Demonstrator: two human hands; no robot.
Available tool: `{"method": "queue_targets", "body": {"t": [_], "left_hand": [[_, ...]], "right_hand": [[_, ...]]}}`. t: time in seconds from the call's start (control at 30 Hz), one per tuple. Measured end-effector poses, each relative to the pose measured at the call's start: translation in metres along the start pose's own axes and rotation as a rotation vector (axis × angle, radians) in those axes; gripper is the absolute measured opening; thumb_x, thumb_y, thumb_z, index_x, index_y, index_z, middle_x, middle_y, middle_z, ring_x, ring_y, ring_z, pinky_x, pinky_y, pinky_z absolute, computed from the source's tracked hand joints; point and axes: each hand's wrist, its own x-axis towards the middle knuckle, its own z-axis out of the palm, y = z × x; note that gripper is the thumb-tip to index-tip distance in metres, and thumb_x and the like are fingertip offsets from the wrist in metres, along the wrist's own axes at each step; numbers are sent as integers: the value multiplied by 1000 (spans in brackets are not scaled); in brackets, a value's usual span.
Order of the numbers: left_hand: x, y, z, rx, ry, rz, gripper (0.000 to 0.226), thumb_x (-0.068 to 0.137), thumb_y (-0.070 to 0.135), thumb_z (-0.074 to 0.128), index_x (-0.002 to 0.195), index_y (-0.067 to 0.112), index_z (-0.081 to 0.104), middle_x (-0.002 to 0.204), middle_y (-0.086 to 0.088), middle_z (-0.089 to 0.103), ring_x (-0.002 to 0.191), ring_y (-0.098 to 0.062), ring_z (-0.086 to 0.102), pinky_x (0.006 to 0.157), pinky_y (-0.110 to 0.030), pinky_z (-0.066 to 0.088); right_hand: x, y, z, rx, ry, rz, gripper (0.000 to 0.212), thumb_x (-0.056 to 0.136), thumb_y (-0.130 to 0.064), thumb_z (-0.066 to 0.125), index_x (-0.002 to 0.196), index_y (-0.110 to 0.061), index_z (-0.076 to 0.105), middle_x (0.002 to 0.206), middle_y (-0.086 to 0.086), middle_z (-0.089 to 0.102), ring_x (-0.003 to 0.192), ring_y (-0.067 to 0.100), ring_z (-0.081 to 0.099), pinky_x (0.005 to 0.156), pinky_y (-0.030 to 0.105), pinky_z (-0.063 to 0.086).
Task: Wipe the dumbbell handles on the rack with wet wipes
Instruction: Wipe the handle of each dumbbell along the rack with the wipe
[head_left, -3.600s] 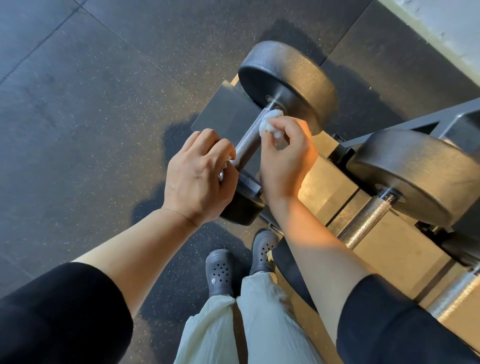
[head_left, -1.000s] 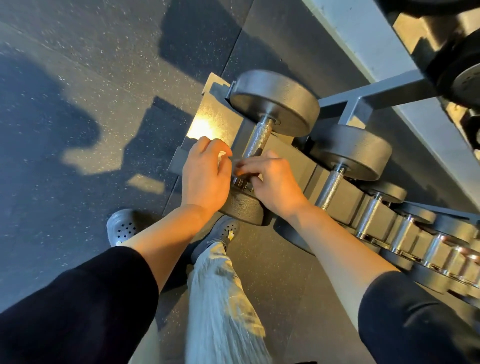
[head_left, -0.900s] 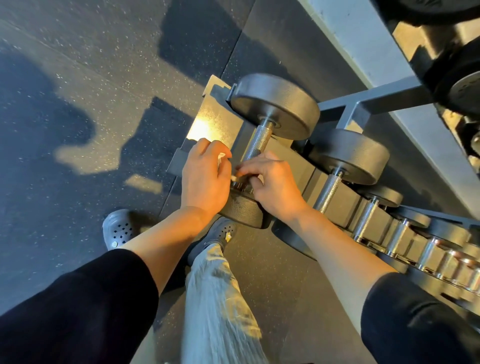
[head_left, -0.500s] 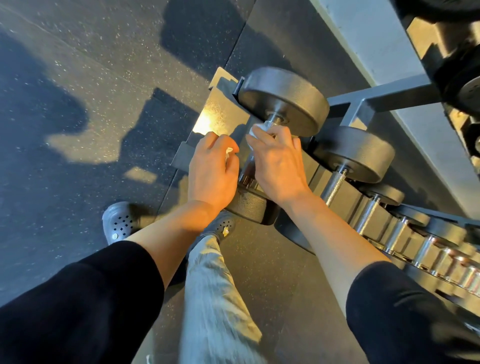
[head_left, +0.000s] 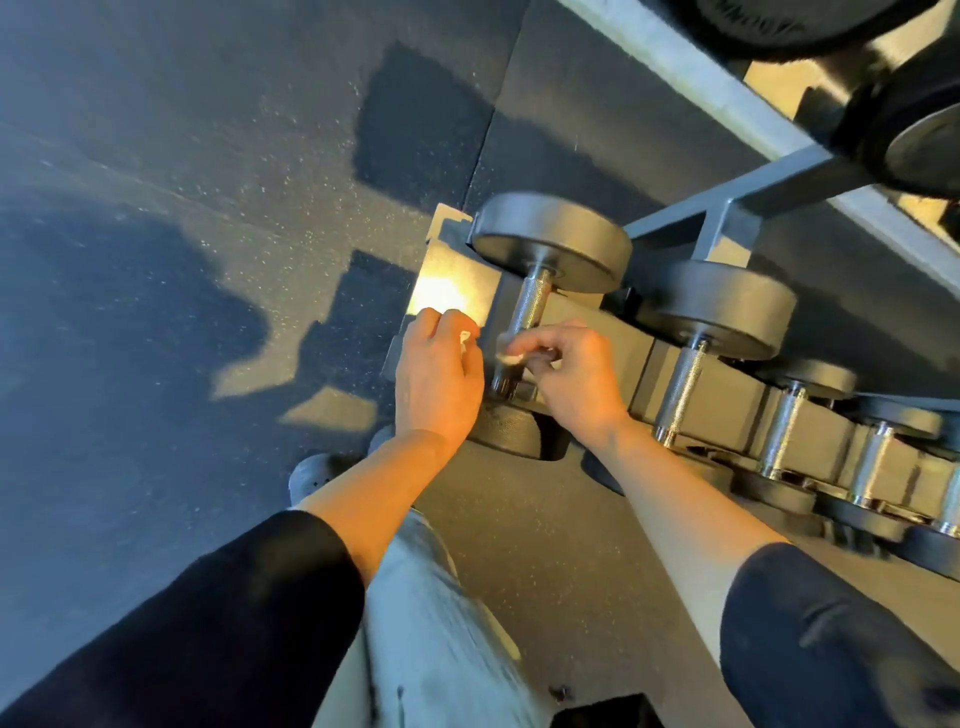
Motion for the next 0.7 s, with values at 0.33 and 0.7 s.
{"method": "queue_targets", "body": {"t": [0.33,0.7], "left_hand": [[27,139,-77,3,-89,97,19,91,9,52,108,15,58,111,-1,57,101,-18,52,84,-26,37],[98,266,-144,-71,-74,453,22,90,11,58,109,22,59,102,9,60,92,-9,55,76,-20,41]], "right_hand": [[-16,-69,-102,686,411,15,31,78,12,63,91,-16,70,87,-13,66,79,-11,59,72,6,44],[-1,-155,-200,805,690,-238,21,83,1,65,97,-14,72,93,-4,72,90,7,66,76,17,50]]}}
